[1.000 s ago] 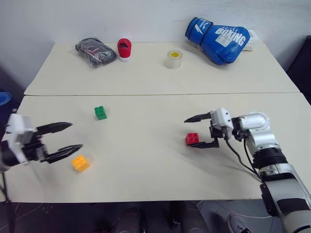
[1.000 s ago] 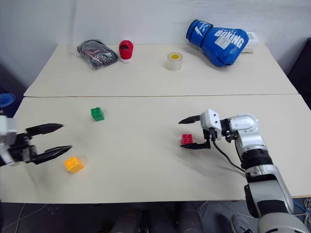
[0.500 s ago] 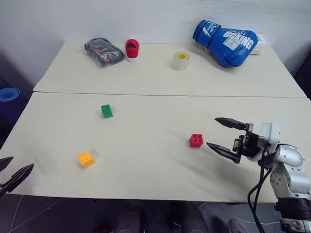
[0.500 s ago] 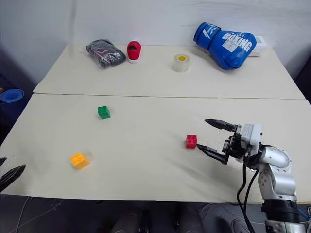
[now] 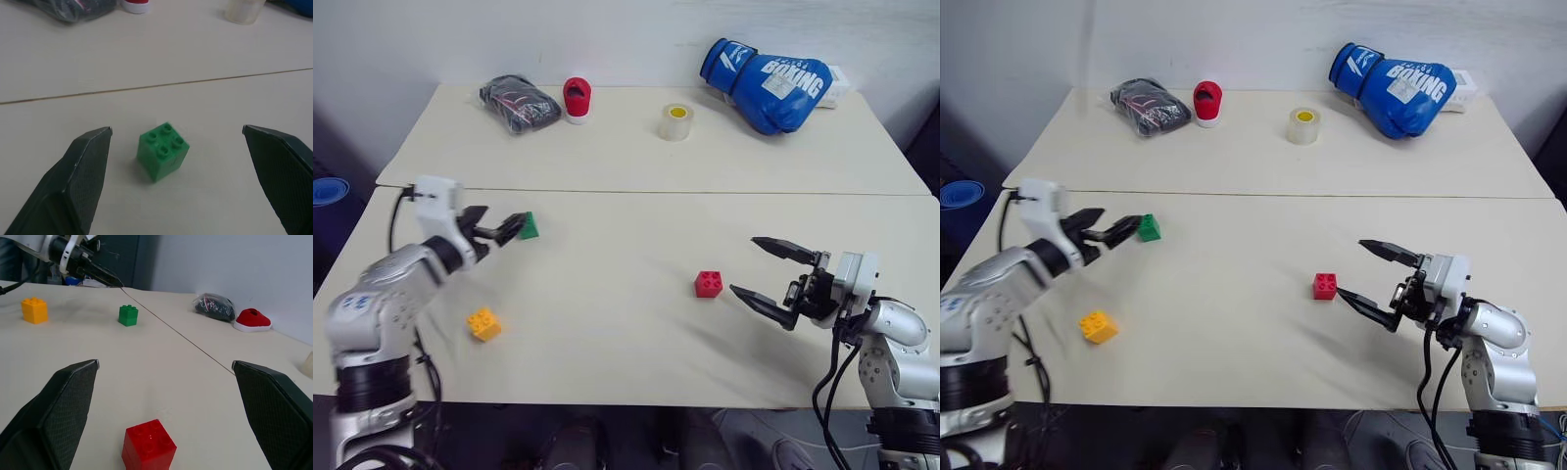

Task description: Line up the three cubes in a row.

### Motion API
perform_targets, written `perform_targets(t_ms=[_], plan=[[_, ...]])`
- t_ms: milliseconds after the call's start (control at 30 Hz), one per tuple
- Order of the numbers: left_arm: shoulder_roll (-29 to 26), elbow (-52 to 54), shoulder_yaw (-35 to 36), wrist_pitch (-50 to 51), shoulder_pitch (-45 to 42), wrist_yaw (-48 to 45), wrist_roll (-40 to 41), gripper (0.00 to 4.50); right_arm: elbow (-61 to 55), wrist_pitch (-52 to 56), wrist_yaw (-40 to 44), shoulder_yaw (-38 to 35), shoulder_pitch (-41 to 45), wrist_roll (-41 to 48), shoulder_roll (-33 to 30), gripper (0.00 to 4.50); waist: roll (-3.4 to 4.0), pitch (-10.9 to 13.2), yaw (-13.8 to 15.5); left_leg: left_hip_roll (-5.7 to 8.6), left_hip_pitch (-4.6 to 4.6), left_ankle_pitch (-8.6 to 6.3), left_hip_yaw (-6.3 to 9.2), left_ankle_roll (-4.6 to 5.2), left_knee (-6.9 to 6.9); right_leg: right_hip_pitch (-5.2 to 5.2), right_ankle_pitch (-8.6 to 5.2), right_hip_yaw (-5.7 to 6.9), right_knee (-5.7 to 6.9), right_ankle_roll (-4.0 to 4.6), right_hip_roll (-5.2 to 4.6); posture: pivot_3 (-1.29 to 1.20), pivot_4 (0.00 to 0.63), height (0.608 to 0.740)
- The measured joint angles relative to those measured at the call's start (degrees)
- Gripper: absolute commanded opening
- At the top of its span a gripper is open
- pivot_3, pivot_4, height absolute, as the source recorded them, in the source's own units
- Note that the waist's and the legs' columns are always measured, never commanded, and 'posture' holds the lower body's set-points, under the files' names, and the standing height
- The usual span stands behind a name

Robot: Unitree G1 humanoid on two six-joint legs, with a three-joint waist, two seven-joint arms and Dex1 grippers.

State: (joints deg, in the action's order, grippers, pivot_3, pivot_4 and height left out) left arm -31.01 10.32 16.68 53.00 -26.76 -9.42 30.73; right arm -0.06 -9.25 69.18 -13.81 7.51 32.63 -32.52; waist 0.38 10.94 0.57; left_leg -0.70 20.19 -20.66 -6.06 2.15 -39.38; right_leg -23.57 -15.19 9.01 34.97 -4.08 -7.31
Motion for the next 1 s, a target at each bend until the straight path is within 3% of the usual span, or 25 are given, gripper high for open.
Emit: perform_targets(t_ms=[167, 333, 567, 667, 867, 900, 1000], plan=[[8.4, -3.4, -3.5, 0.9, -4.8, 11.7, -7.4, 4.5, 0.2, -2.0, 0.1, 0.1, -0.7, -0.2, 1.1, 4.47, -0.03, 0.0, 0.3, -0.02, -0.02, 0.1, 0.01, -0.06, 0.0, 0.0, 0.0, 0.0, 0.02, -0.01, 0.02, 0.0, 0.15, 0.74], [13.1, -10.5, -4.3, -2.1, -8.2, 15.1, -11.4, 4.5, -0.8, -2.1, -0.8, 0.3, -2.4, -0.5, 1.5, 4.47, -0.05, 0.0, 0.8, 0.01, 0.0, 0.13, 0.03, -0.05, -0.03, 0.0, 0.01, 0.01, 0.03, -0.01, 0.0, 0.0, 0.15, 0.74], [15.1, -16.9, -4.5, -7.2, -8.9, 15.2, -15.1, 4.5, -1.9, -2.3, -1.4, 0.3, -3.4, -0.7, 1.5, 4.47, -0.07, 0.0, 0.9, 0.02, 0.0, 0.14, 0.04, -0.04, -0.04, 0.01, 0.01, 0.03, 0.03, -0.02, -0.01, 0.0, 0.15, 0.74], [15.5, -17.9, -4.6, -7.6, -9.2, 15.0, -15.6, 3.93, -1.8, -2.8, -1.3, 0.3, -3.5, -0.7, 1.5, 4.5, -0.09, 0.0, 0.9, 0.02, 0.01, 0.14, 0.04, -0.04, -0.04, 0.01, 0.01, 0.03, 0.03, -0.02, -0.02, 0.0, 0.15, 0.74], [15.8, -17.9, -4.8, -7.6, -9.2, 14.4, -16.5, 2.13, -1.3, -3.3, -1.2, 0.3, -3.9, -0.6, 1.5, 4.5, -0.1, 0.0, 0.9, 0.02, 0.0, 0.14, 0.05, -0.04, -0.04, 0.01, 0.01, 0.03, 0.04, -0.02, -0.03, 0.0, 0.15, 0.74], [15.8, -17.9, -4.9, -7.5, -9.2, 14.2, -16.6, 1.64, -1.1, -3.3, -1.2, 0.3, -3.9, -0.6, 1.5, 4.5, -0.1, 0.0, 0.9, 0.02, 0.0, 0.14, 0.05, -0.04, -0.04, 0.01, 0.01, 0.03, 0.04, -0.02, -0.03, 0.0, 0.15, 0.74], [15.7, -17.9, -5.0, -7.4, -9.2, 13.6, -17.1, 1.52, 0.0, -3.5, -1.1, 0.3, -3.8, -0.6, 1.5, 4.5, -0.1, 0.0, 0.9, 0.02, 0.0, 0.14, 0.05, -0.03, -0.04, 0.03, 0.01, 0.04, 0.04, -0.02, -0.04, 0.0, 0.15, 0.74]])
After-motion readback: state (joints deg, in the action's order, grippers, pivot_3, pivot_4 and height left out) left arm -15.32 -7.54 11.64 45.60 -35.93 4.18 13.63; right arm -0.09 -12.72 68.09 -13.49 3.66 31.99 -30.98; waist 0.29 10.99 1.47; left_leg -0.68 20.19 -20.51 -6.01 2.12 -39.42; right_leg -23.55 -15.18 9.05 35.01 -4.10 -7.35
